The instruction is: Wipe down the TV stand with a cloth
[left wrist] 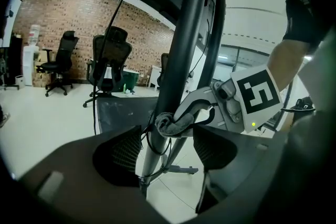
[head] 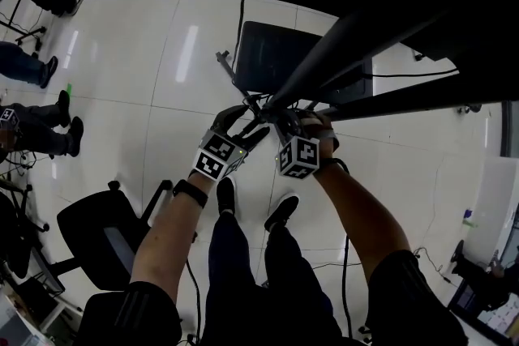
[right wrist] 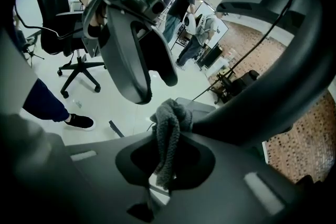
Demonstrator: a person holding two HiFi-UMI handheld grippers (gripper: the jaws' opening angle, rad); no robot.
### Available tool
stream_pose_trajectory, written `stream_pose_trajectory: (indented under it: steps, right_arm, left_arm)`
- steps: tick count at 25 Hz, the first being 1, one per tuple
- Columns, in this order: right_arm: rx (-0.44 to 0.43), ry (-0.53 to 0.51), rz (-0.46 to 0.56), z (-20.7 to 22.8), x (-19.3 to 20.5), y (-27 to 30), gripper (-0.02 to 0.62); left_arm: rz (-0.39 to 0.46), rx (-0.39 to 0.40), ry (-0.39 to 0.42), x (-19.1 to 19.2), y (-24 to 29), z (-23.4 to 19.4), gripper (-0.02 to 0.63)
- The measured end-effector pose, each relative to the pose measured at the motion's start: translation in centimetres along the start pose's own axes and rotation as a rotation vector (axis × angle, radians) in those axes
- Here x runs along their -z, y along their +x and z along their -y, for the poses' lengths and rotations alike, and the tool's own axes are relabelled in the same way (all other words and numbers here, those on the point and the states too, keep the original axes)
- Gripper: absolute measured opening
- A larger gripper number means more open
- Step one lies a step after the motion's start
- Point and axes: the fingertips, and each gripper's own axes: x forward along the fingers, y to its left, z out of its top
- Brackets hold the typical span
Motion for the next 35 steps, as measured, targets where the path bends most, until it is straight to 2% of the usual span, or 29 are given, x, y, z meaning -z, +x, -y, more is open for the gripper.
stream_pose_trajectory:
  steps: [4, 8, 13, 16, 20, 26, 29, 31, 35]
  right_arm:
    - [-0.024, -0.008, -0.028, -1.7, 1.1, 2.4, 0.023]
    - [-0.045, 0.003, -0.03, -2.3, 1.7, 3.1, 0.023]
    - [-0.026, 0.096, 0.07, -0.9, -0.7, -0.9, 0.023]
    - [0.008, 0.173, 0.152, 0.7, -2.9, -6.2, 0.023]
    - [0.116, 0.259, 0.291, 5.4, -6.3, -15.6, 0.023]
    - [0.245, 0.244, 0.464, 10.9, -8.8, -28.6, 0.023]
    - [0.316, 0.237, 0.534, 14.1, -9.8, -33.9, 0.023]
    - [0.363, 0.212, 0.543, 15.6, -9.7, -37.0, 0.023]
    - [0.424, 0.183, 0.551, 17.7, -9.3, -41.9, 0.023]
  left_arm:
    - [-0.02, -0.001, -0.026, 2.3, 0.9, -0.3, 0.334]
    - [-0.019, 0.004, -0.049, 2.8, 1.5, 0.0, 0.336]
    - [-0.029, 0.005, -0.025, 1.1, 0.4, 1.4, 0.336]
    - [0.011, 0.004, -0.022, -2.2, -1.8, 3.7, 0.337]
    - [0.084, -0.024, -0.008, -7.8, -5.5, 6.8, 0.337]
    - [0.204, -0.039, 0.075, -17.3, -9.4, 13.3, 0.337]
    - [0.283, -0.049, 0.143, -22.7, -10.8, 16.5, 0.337]
    - [0.328, -0.044, 0.189, -25.7, -11.4, 18.9, 0.337]
    - [0.355, -0.03, 0.241, -30.0, -12.3, 23.1, 0.336]
